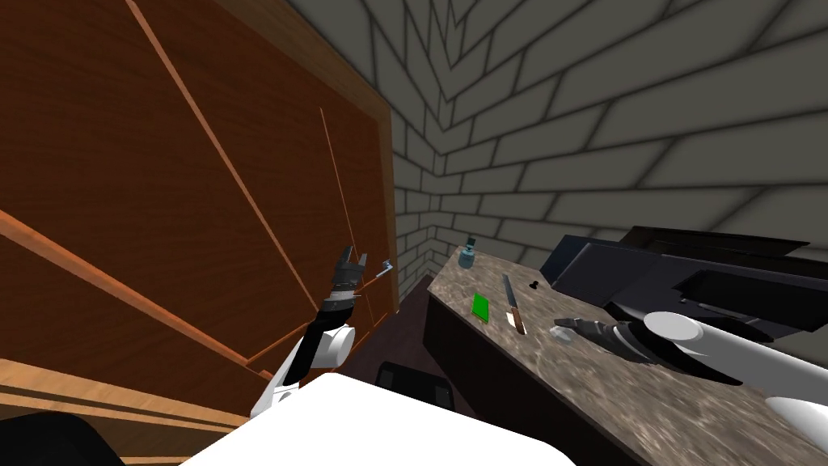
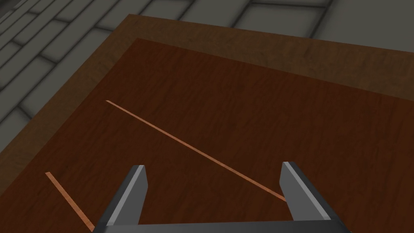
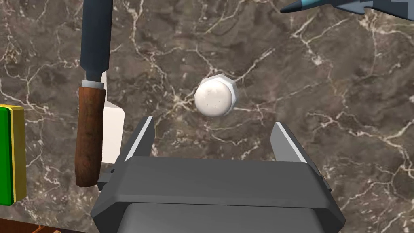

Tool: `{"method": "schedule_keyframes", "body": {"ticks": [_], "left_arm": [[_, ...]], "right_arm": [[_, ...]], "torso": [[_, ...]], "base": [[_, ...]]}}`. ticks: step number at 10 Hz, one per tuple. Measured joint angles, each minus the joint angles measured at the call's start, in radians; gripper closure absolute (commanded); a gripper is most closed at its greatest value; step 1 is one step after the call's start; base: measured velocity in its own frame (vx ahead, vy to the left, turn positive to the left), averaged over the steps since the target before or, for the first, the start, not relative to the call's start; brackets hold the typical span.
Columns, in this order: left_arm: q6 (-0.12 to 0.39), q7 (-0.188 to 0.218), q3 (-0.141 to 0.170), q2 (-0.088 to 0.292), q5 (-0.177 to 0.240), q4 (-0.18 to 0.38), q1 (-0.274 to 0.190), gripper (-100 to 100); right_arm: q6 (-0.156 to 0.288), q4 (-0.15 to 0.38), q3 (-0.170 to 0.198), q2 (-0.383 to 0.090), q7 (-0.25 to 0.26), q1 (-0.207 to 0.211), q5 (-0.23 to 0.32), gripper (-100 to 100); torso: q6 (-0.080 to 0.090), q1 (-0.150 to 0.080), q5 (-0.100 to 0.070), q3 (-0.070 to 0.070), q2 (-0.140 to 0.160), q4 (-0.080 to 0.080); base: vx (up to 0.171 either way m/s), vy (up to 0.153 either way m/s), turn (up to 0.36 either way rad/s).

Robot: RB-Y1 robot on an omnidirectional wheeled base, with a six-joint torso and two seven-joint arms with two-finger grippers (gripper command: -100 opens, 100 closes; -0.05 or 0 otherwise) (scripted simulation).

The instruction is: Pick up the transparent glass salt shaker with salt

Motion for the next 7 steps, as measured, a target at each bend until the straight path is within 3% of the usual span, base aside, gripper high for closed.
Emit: {"method": "schedule_keyframes", "body": {"ticks": [3, 4, 5, 7], "left_arm": [[0.000, 0.000, 0.000, 0.000, 0.000, 0.000, 0.000, 0], [0.000, 0.000, 0.000, 0.000, 0.000, 0.000, 0.000, 0], [0.000, 0.000, 0.000, 0.000, 0.000, 0.000, 0.000, 0], [0.000, 0.000, 0.000, 0.000, 0.000, 0.000, -0.001, 0]], "right_arm": [[0.064, 0.023, 0.017, -0.038, 0.006, -0.008, 0.000, -100], [0.067, 0.023, 0.018, -0.039, 0.006, -0.008, 0.000, 0], [0.067, 0.023, 0.018, -0.039, 0.006, -0.008, 0.000, -100], [0.055, 0.053, 0.012, -0.041, -0.010, -0.014, 0.013, -100]], "torso": [[0.000, 0.000, 0.000, 0.000, 0.000, 0.000], [0.000, 0.000, 0.000, 0.002, 0.003, 0.001], [0.000, 0.000, 0.000, 0.003, 0.005, 0.001], [-0.001, -0.002, -0.001, 0.007, 0.012, 0.002]], "base": [[0.071, -0.005, 0.004], [0.007, -0.001, 0.001], [-0.047, -0.017, 0.193], [-0.134, -0.052, 0.331]]}}
